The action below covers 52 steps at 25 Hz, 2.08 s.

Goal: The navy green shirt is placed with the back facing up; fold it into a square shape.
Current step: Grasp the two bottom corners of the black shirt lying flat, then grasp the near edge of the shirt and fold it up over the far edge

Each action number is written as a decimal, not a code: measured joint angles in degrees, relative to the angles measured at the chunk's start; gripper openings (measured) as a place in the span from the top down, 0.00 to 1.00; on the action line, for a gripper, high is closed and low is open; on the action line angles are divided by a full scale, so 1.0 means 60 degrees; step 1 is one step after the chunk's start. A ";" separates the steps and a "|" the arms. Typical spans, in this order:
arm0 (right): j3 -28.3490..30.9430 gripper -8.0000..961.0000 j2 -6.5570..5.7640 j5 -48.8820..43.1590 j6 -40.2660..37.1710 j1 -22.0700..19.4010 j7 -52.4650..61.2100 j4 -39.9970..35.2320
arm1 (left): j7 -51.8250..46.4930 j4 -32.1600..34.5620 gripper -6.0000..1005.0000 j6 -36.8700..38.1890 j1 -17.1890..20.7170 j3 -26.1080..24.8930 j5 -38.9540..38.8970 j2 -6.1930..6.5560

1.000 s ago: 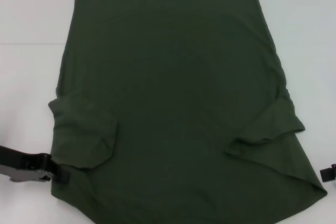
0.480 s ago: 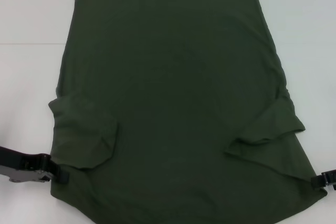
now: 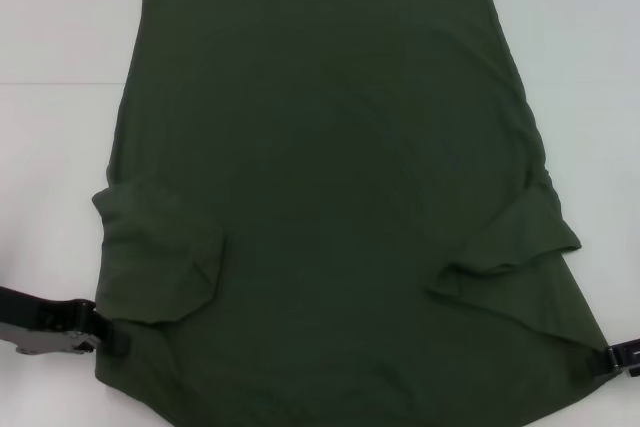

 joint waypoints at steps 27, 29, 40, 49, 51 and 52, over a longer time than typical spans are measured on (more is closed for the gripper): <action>-0.0009 0.05 0.0183 -0.0050 0.0267 -0.0001 -0.0200 -0.0004 | 0.0115 0.0000 0.97 0.0007 0.0017 -0.0132 -0.0040 -0.0059; -0.0009 0.05 0.0197 -0.0050 0.0260 0.0015 -0.0201 -0.0004 | 0.0116 0.0000 0.97 0.0006 0.0017 -0.0131 -0.0041 -0.0059; -0.0087 0.04 0.0359 -0.0038 0.0201 0.0131 -0.0202 -0.0002 | 0.0196 0.0000 0.97 0.0030 0.0017 -0.0202 -0.0040 -0.0059; -0.0144 0.04 0.0563 -0.0016 0.0137 0.0409 -0.0202 0.0068 | 0.0219 0.0000 0.97 0.0037 0.0017 -0.0221 -0.0045 -0.0059; -0.0149 0.04 0.0576 -0.0002 0.0189 0.0441 -0.0189 0.0073 | 0.0225 0.0000 0.97 0.0049 0.0017 -0.0221 -0.0114 -0.0058; -0.0150 0.06 0.0578 0.0008 0.0223 0.0458 -0.0153 0.0073 | 0.0229 0.0000 0.98 0.0057 0.0019 -0.0221 -0.0159 -0.0055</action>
